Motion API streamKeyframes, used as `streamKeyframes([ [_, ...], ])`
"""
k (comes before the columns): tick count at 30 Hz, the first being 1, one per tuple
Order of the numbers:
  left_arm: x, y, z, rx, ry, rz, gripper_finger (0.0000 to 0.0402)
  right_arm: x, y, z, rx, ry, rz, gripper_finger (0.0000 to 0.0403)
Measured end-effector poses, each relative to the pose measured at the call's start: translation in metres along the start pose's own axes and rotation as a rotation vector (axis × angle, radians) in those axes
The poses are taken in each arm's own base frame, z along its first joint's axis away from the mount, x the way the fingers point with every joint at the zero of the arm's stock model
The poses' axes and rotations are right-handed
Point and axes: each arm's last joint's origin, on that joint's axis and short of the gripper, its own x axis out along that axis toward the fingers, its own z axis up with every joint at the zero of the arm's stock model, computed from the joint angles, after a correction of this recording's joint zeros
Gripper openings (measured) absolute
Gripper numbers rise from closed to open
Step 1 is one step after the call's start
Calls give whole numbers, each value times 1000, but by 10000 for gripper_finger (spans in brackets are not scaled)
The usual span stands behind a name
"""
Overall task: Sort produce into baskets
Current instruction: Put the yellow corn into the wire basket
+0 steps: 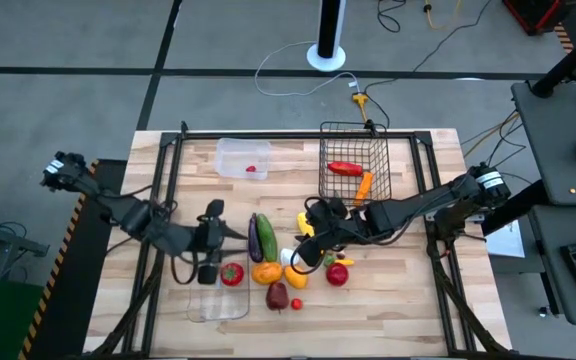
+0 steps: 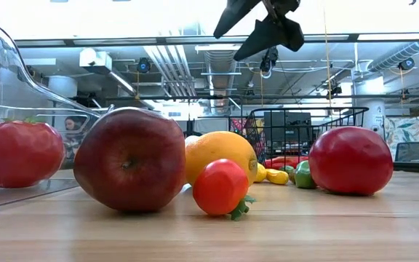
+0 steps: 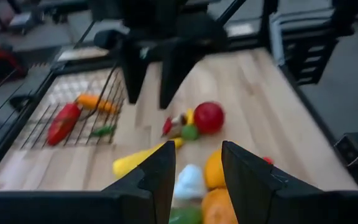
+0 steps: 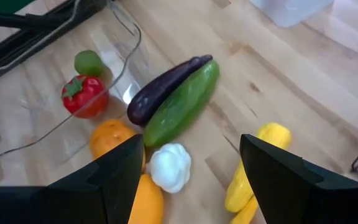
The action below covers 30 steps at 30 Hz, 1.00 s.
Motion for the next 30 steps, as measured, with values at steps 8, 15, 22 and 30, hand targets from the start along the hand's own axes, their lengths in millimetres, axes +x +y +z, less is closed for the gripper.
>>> streamKeyframes([
  [8, 8, -9, -17, 0, -43, -26, 115, 18, 1, -11, 21, 66, -31, 258],
  [15, 3, -5, -16, -3, -65, 22, 115, 40, -3, -24, 87, 145, -105, 258],
  [22, -2, -1, -14, 20, -83, 47, 115, 40, -8, -29, 149, 181, -169, 256],
  [30, -3, 0, -13, 48, -86, 66, 115, 61, -6, -40, 147, 200, -192, 256],
])
